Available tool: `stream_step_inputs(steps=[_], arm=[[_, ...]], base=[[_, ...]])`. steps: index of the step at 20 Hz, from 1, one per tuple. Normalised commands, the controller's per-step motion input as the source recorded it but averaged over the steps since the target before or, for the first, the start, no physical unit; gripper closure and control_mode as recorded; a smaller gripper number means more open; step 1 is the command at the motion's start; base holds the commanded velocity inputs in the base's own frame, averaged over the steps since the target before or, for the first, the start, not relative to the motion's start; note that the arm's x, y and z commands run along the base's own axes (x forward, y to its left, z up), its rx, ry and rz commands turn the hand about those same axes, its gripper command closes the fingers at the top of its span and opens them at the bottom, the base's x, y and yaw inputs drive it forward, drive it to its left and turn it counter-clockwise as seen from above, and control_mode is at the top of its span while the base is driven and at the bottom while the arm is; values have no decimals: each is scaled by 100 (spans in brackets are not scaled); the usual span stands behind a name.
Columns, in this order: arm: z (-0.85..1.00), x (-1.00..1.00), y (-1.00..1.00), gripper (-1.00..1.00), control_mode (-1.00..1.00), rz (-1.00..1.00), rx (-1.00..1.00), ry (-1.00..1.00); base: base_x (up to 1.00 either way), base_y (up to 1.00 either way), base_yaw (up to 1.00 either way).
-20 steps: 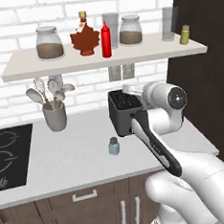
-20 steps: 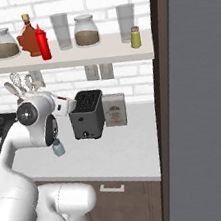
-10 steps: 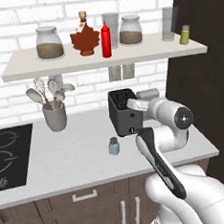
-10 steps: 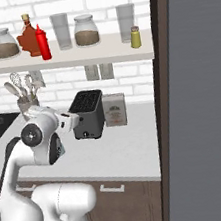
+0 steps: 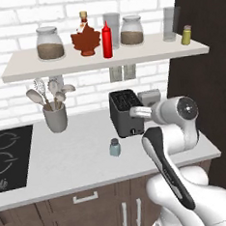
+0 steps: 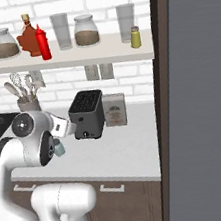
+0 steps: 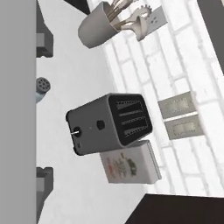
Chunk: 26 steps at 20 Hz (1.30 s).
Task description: Put the shaker and condiment bottle from the counter next to their counterparts in the cabinet.
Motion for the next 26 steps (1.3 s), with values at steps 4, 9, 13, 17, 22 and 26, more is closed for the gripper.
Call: stream_step_inputs(steps=[4,9,13,17,22,26], arm=[[-8,-3,0,-100,-100,0,0,0],[-81,-23,9,-100,-100,0,-3,0],[-87,-19,7,-100,-100,0,-2,0],[-7,0,0,-100,-100,0,0,3],[-13,9,10,-100,-100,0,-1,5],[-91,53,57,-100,-100,0,-11,22]], base=[[0,0,0],[0,0,0],[0,0,0],[0,0,0],[0,0,0],[0,0,0]])
